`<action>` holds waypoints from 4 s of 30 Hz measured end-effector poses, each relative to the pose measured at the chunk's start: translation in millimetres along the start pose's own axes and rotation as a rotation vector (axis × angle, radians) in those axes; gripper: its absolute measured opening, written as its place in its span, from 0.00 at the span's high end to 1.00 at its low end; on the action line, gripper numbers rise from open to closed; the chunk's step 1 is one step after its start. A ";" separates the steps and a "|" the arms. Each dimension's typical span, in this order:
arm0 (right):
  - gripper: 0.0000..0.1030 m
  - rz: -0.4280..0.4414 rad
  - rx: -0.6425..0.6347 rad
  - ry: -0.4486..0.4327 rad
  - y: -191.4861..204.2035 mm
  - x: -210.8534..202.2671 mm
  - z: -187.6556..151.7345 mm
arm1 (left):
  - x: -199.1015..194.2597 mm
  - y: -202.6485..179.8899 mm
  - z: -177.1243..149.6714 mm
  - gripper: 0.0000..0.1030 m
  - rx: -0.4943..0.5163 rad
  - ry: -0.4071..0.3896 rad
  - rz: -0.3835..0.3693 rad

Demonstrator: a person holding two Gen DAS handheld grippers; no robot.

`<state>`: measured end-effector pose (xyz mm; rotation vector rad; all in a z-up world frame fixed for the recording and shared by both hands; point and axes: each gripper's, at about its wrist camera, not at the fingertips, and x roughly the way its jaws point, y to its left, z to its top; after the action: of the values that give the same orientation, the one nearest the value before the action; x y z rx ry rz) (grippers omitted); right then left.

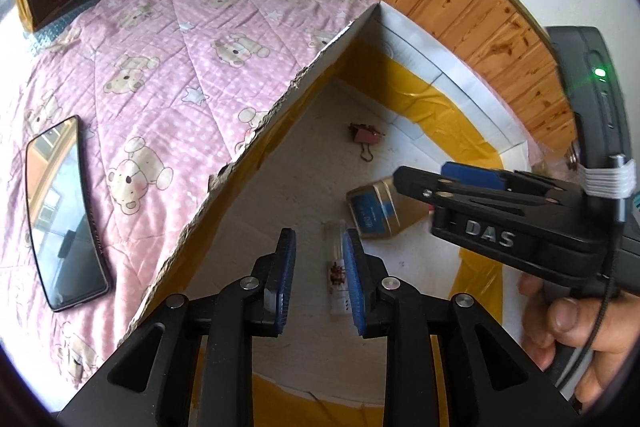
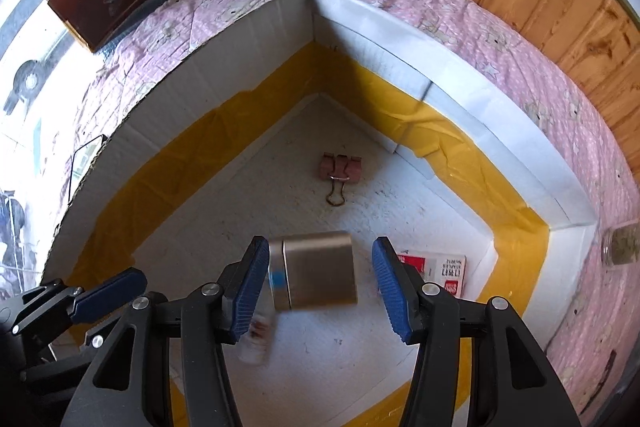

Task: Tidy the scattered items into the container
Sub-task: 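Open the right tool to drop the gold tin while the left tool releases the vial inside, then move both open tools back to the items beside the box, then grasp the pink stapler with the right tool while the left tool grasps the white plug charger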

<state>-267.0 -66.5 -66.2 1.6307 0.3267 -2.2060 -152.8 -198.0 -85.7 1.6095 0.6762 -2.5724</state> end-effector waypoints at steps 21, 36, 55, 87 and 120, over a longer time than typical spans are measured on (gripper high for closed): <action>0.46 0.136 0.041 -0.271 -11.2 -99.4 -93.2 | -45.6 -40.2 -40.7 0.69 0.100 -0.073 0.068; 0.46 0.215 0.095 -0.493 -22.9 -158.0 -164.0 | -102.5 -75.5 -82.2 0.66 0.163 -0.181 0.071; 0.46 0.257 0.226 -0.598 -62.7 -179.0 -265.8 | -136.2 -141.2 -136.4 0.59 0.323 -0.259 0.055; 0.46 0.159 0.566 -0.363 -190.5 -85.7 -340.8 | -3.1 -225.0 -163.1 0.57 0.414 0.059 -0.046; 0.62 0.227 0.251 -0.140 -244.8 -16.5 -268.0 | 103.6 -237.6 -160.3 0.49 0.265 0.133 0.001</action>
<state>-136.0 264.3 -140.0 1.5350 -0.1726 -2.2384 -124.6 97.9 -152.9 1.8673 0.3501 -2.6658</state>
